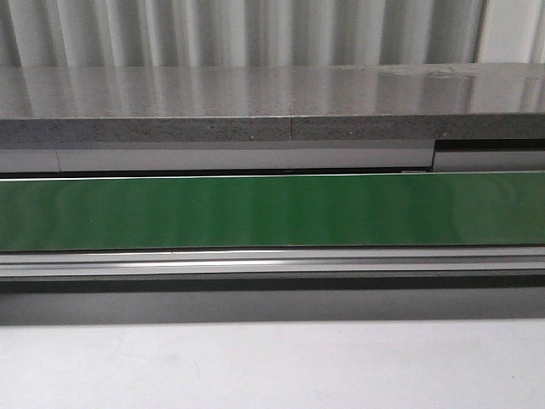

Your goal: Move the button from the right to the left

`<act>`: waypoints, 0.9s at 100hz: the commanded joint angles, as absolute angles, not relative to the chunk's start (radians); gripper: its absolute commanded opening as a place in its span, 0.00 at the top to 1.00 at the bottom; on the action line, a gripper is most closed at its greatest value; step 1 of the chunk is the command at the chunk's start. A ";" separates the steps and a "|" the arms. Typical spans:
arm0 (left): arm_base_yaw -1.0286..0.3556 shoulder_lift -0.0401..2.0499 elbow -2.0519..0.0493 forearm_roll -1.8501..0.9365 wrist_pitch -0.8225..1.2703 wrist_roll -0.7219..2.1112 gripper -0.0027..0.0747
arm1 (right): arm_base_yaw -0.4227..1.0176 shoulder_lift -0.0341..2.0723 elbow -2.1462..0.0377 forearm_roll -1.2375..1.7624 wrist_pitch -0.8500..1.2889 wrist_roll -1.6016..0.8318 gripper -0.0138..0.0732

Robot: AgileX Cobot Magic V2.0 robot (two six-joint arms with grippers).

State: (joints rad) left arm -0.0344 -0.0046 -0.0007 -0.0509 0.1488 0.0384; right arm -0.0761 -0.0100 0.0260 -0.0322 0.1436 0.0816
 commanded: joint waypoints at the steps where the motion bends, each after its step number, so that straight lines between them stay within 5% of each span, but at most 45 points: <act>1: -0.031 -0.040 0.024 -0.053 0.068 0.032 0.99 | -0.083 -0.026 0.011 -0.032 0.071 0.074 0.92; 90: -0.031 -0.040 0.024 -0.053 0.068 0.032 0.99 | -0.083 -0.024 -0.006 -0.032 0.079 0.074 0.92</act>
State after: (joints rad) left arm -0.0344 -0.0046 -0.0007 -0.0509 0.1488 0.0384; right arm -0.0761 -0.0100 0.0260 -0.0322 0.1436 0.0816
